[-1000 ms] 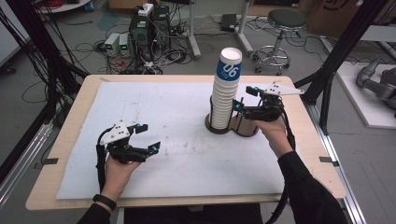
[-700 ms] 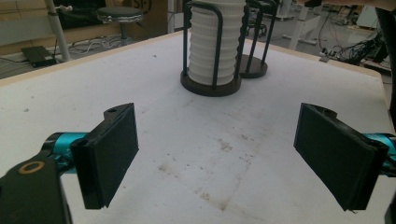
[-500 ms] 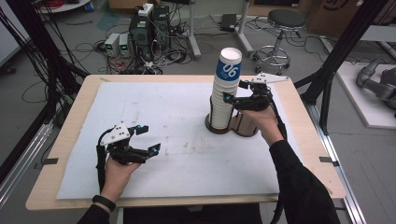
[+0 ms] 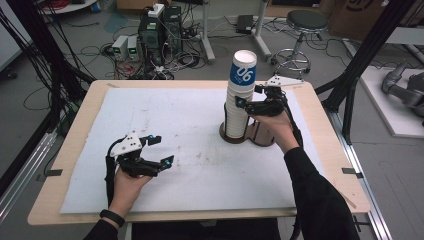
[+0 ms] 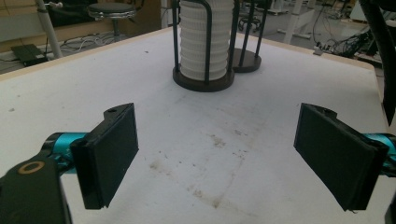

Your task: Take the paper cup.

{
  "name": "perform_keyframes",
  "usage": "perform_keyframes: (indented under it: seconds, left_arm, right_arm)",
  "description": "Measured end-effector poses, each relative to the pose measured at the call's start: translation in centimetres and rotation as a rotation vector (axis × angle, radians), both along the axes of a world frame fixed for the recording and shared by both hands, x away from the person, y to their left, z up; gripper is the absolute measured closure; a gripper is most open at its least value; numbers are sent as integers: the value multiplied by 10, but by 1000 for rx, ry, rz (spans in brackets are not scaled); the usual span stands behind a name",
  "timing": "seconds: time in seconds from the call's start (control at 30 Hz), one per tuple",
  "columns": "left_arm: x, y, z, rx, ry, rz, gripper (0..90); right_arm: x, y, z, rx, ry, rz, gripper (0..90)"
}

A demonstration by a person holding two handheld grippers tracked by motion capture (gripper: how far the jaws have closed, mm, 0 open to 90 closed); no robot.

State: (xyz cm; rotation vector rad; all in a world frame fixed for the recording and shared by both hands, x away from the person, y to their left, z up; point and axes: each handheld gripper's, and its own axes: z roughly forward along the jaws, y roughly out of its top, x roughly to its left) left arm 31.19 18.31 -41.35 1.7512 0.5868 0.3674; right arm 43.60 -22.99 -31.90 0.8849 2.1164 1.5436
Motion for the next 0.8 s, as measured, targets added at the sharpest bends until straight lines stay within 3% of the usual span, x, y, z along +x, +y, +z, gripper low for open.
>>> perform_keyframes:
  seconds: [0.53, 0.8]
  left_arm:
    - [-1, -9, 2, 15, -4, -20, 137]
    - [2, -12, 19, -5, -12, -29, 137]
  right_arm:
    - [1, 4, -2, -6, -14, -22, 137]
    - [-1, 3, -2, -6, -14, -28, 138]
